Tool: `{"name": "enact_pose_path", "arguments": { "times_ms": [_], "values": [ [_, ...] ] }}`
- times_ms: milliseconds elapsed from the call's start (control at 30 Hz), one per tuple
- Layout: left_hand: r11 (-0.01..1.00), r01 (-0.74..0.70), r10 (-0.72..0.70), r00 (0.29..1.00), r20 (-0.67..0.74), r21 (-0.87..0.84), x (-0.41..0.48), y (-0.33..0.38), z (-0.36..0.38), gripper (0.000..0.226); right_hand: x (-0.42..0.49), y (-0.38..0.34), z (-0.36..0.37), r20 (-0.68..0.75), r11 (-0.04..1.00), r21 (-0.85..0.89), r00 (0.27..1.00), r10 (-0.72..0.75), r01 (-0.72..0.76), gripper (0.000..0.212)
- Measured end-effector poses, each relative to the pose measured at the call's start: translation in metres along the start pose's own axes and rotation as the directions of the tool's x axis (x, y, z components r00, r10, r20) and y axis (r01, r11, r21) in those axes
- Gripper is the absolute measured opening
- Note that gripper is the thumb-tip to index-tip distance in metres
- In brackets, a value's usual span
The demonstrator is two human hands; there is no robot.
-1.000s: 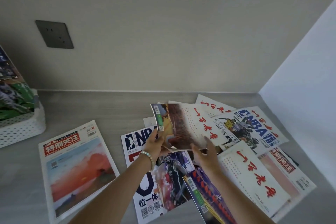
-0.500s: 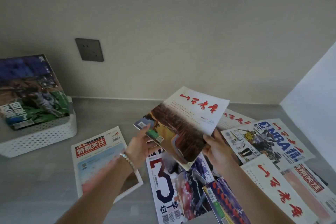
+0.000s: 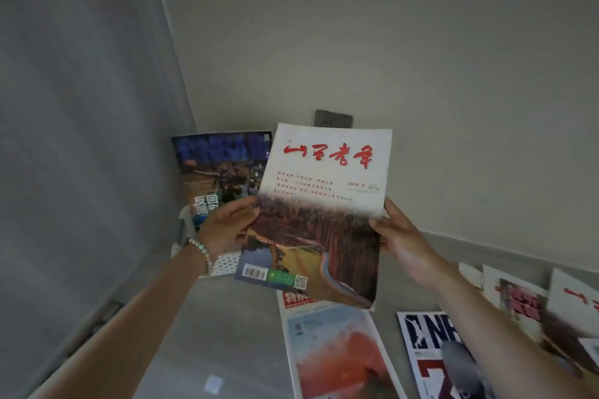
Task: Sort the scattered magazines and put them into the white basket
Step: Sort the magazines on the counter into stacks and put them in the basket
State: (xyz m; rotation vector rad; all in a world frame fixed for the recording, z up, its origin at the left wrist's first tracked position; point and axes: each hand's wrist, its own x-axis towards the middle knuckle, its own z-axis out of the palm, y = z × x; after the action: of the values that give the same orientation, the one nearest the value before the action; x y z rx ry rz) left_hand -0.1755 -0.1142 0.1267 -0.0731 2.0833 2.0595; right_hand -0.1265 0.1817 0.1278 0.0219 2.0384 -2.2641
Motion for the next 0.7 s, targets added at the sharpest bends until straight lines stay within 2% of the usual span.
{"name": "enact_pose_path", "arguments": {
  "times_ms": [67,133,267,333,500,567,700],
  "values": [
    [1.000,-0.018,0.018,1.000,-0.023,0.010,0.007,0.004,-0.039,0.023,0.031,-0.007,0.034,0.044,0.998,-0.039,0.998,-0.037,0.039,0.043],
    [0.999,-0.048,0.048,0.998,-0.045,0.002,0.014,0.004,-0.071,0.020,0.062,-0.008,0.066,0.030,0.991,-0.104,0.996,-0.087,0.090,0.043],
    [0.983,-0.146,0.170,0.954,-0.248,0.112,0.037,-0.004,-0.119,0.020,0.116,-0.001,0.117,-0.074,0.939,-0.275,0.969,-0.237,0.208,0.026],
    [0.964,-0.185,0.237,0.924,-0.299,0.191,0.051,-0.007,-0.134,0.020,0.139,0.004,0.132,-0.093,0.922,-0.300,0.954,-0.284,0.245,0.023],
    [0.953,-0.205,0.272,0.902,-0.335,0.222,0.083,-0.027,-0.153,0.016,0.174,0.036,0.151,-0.123,0.908,-0.345,0.948,-0.295,0.237,0.043],
    [0.956,-0.189,0.259,0.904,-0.341,0.225,0.092,-0.040,-0.157,0.007,0.181,0.053,0.153,-0.137,0.892,-0.396,0.946,-0.295,0.221,0.045],
    [0.963,-0.151,0.222,0.912,-0.344,0.221,0.102,-0.064,-0.164,0.008,0.190,0.079,0.158,-0.177,0.882,-0.440,0.946,-0.271,0.171,0.045]
  ]
}}
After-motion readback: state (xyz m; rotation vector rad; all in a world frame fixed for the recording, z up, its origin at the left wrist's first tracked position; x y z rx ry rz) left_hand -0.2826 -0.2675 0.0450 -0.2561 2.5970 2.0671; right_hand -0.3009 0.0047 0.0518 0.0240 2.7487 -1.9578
